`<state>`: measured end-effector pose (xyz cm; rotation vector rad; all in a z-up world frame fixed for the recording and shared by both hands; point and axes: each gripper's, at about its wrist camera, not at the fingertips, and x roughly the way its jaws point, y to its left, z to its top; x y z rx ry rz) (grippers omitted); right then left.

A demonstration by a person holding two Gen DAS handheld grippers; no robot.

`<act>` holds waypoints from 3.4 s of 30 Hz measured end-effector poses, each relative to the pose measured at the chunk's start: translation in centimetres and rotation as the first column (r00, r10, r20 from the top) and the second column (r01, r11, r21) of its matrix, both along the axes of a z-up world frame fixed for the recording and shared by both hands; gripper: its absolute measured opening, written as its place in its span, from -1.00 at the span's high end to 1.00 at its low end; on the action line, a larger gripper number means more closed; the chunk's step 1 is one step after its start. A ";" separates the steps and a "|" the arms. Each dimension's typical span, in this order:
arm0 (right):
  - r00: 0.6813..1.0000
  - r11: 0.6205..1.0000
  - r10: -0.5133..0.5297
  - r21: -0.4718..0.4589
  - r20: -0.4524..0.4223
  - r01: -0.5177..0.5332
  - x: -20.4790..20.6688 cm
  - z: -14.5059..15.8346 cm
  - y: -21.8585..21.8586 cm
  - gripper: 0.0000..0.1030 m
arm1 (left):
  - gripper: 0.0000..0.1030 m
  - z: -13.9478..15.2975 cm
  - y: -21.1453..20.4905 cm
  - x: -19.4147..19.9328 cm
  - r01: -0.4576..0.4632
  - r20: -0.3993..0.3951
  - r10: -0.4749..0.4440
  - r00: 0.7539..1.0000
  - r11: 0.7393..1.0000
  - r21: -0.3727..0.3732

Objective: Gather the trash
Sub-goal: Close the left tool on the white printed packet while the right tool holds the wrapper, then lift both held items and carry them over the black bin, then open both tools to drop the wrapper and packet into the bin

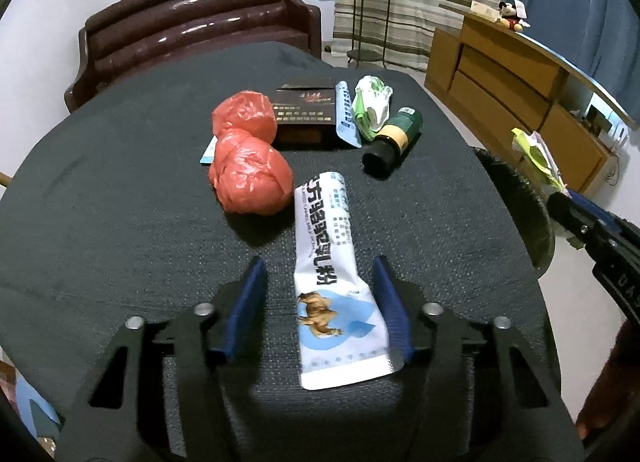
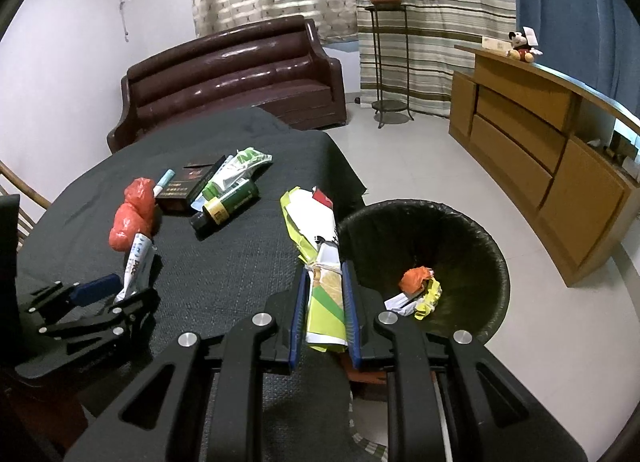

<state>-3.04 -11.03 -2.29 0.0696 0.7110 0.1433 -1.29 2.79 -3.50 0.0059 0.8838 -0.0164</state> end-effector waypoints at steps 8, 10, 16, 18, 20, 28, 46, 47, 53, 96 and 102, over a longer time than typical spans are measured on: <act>1.000 1.000 -0.001 0.008 -0.002 0.001 -0.1 -0.3 -0.2 0.64 | 0.40 0.1 -0.4 -0.4 0.037 0.012 -0.037 0.999 0.999 -0.020; 1.000 1.000 -0.005 0.009 0.003 0.005 -0.1 -0.3 -0.2 0.64 | 0.40 0.3 -0.7 -0.5 0.052 0.016 -0.052 0.999 0.998 -0.021; 0.999 0.999 -0.030 0.015 0.027 0.030 -0.4 -0.1 -0.9 0.64 | 0.40 2.0 -1.9 -1.1 0.095 0.083 -0.093 0.992 0.995 -0.016; 0.999 0.999 -0.039 0.013 0.034 0.038 -0.5 0.2 -1.1 0.64 | 0.40 2.4 -2.3 -0.9 0.104 0.099 -0.102 0.990 0.994 -0.018; 0.998 0.999 -0.052 0.009 0.044 0.052 -0.5 0.4 -1.5 0.64 | 0.40 2.7 -2.9 -0.4 0.114 0.110 -0.112 0.988 0.993 -0.016; 0.988 0.991 -0.134 -0.018 0.075 0.135 0.1 0.9 -3.4 0.64 | 0.40 3.9 -5.7 2.4 0.149 0.160 -0.143 0.977 0.988 -0.026; 0.959 0.962 -0.261 -0.056 0.112 0.269 3.1 0.5 -7.1 0.64 | 0.40 2.3 -11.8 9.0 0.222 0.139 -0.219 0.966 0.975 -0.001; 0.958 0.960 -0.266 -0.058 0.111 0.273 3.3 0.4 -7.3 0.64 | 0.40 2.2 -12.0 9.3 0.222 0.138 -0.220 0.966 0.975 0.003; 0.954 0.955 -0.287 -0.053 0.093 0.292 3.8 -0.3 -7.7 0.64 | 0.39 1.6 -12.9 10.5 0.229 0.120 -0.229 0.966 0.973 0.010; 0.938 0.938 -0.339 -0.043 0.076 0.343 5.2 0.0 -8.7 0.33 | -0.07 1.2 -14.7 12.7 0.219 0.085 -0.220 0.972 0.976 0.018; 0.940 0.941 -0.332 -0.044 0.078 0.336 5.1 0.1 -8.7 0.23 | -0.16 2.2 -13.8 11.7 0.211 0.100 -0.211 0.972 0.977 0.010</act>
